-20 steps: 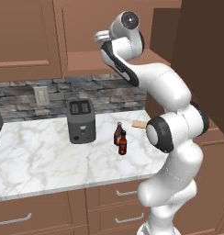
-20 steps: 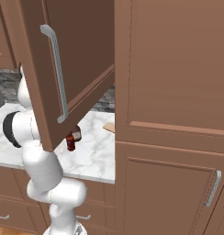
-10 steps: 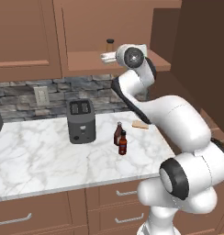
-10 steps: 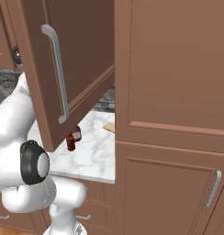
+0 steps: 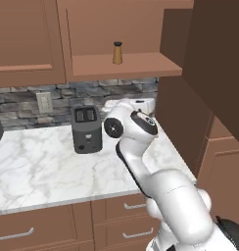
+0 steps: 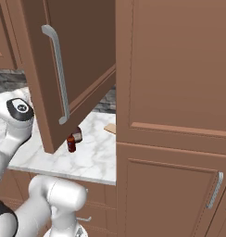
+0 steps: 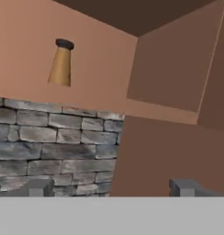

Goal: There are various items on the counter. Only move the condiments/shakers into the cabinet.

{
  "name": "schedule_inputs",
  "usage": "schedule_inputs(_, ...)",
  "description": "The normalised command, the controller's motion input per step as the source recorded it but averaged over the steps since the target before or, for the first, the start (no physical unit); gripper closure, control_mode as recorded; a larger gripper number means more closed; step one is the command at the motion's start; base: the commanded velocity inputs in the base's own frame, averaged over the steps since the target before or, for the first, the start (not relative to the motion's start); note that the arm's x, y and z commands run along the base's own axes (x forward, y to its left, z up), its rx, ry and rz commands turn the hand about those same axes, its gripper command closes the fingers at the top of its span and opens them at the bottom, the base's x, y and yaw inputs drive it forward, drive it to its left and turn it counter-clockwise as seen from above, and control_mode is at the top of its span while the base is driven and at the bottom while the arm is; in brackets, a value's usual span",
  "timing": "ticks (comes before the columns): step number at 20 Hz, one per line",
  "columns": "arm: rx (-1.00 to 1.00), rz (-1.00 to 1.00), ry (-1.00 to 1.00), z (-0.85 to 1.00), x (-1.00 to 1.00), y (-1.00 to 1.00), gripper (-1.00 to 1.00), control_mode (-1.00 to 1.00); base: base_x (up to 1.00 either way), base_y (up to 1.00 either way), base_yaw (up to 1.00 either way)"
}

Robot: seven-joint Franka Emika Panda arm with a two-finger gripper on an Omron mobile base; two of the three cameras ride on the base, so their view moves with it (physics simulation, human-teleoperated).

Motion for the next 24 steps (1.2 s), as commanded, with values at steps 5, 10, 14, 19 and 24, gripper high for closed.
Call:
schedule_inputs(5, 0.0, -0.31, 0.0, -0.87, -0.9, 0.08, -1.0, -1.0, 0.0, 0.0, 0.0)
schedule_inputs(10, -0.04, -0.06, -0.02, -0.38, -0.12, 0.05, -1.0, -1.0, 0.0, 0.0, 0.0)
schedule_inputs(14, -0.01, 0.0, 0.0, -0.13, 0.14, 0.0, -1.0, -1.0, 0.0, 0.0, 0.0)
schedule_inputs(19, 0.03, -0.15, -0.04, -0.26, 0.15, 0.32, -1.0, -1.0, 0.0, 0.0, 0.0)
schedule_inputs(24, 0.15, -0.44, -0.12, -0.38, 0.0, 0.62, -1.0, -1.0, 0.0, 0.0, 0.0)
